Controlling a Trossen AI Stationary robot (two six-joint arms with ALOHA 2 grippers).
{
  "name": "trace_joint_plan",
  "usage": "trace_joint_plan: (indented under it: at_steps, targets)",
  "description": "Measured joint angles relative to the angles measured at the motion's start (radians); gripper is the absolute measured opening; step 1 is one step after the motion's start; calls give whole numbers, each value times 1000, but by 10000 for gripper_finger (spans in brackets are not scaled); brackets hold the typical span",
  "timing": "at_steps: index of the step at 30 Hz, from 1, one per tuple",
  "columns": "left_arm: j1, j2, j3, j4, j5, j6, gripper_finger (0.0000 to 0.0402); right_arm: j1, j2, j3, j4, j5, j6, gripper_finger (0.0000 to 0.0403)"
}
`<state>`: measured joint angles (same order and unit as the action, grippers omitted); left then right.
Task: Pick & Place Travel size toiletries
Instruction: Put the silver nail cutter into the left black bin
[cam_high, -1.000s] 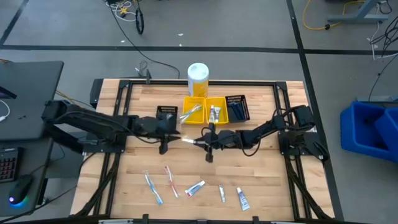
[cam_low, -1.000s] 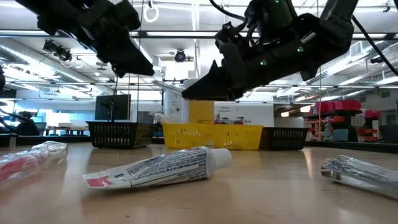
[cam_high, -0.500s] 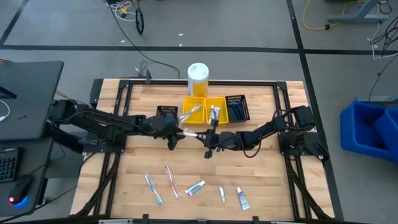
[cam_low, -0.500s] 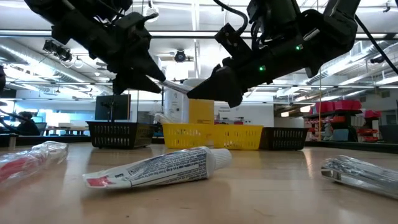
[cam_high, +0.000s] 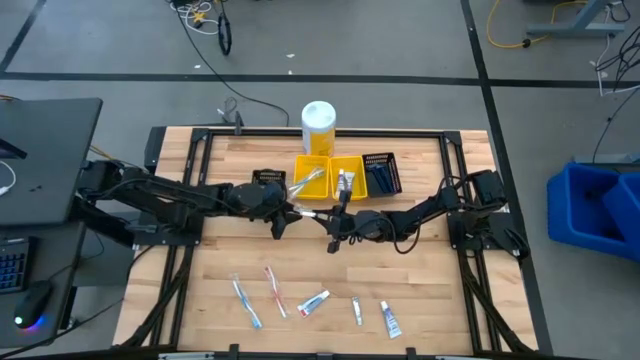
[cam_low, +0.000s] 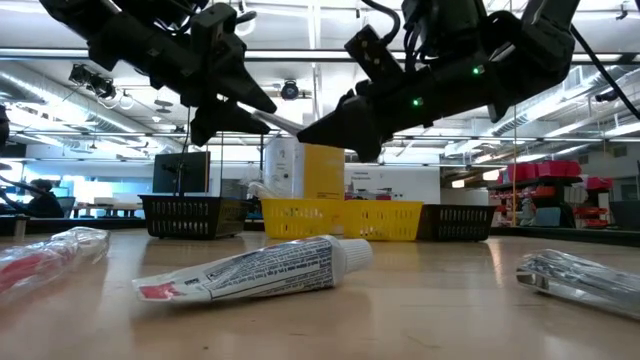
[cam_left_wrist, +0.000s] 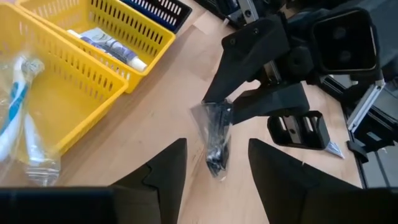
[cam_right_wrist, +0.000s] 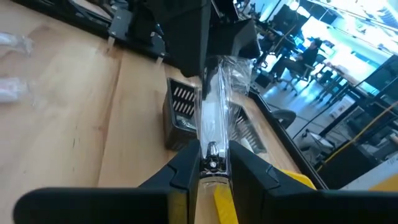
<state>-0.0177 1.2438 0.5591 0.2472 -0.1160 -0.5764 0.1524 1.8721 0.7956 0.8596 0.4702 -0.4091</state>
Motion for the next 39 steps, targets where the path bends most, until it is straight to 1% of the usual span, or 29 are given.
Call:
trace_joint_plan:
  at_steps: [3, 13, 19, 22, 26, 28, 30, 32, 35, 39]
  targets:
    - [0, 0, 0, 6, -7, 19, 164, 0, 0, 0, -1, 0, 0, 75]
    - [0, 0, 0, 7, -8, 24, 81, 0, 0, 0, 3, 0, -79, 75]
    - [0, 0, 0, 12, -5, 19, 48, -1, 0, 0, 12, 0, -94, 80]
    - [-1, 0, 1, 9, -10, 21, 41, -2, 0, 0, 4, -7, -81, 94]
    - [-1, 0, 0, -3, -25, 26, 40, -2, 0, 1, -3, -18, -73, 123]
    - [0, 0, 0, -7, -36, 26, 40, -1, 0, 1, -3, 13, -68, 139]
    - [6, 0, 0, -23, -43, 27, 40, 2, -4, 1, -11, 69, -50, 155]
    - [18, -10, 0, -58, -50, 36, 40, 2, -19, 1, -42, 99, -6, 170]
    - [44, -34, 0, -127, -77, 38, 40, 1, -49, 1, -127, 102, 85, 190]
    - [68, -100, 0, -239, -149, 57, 40, -12, -78, 1, -218, 102, 158, 209]
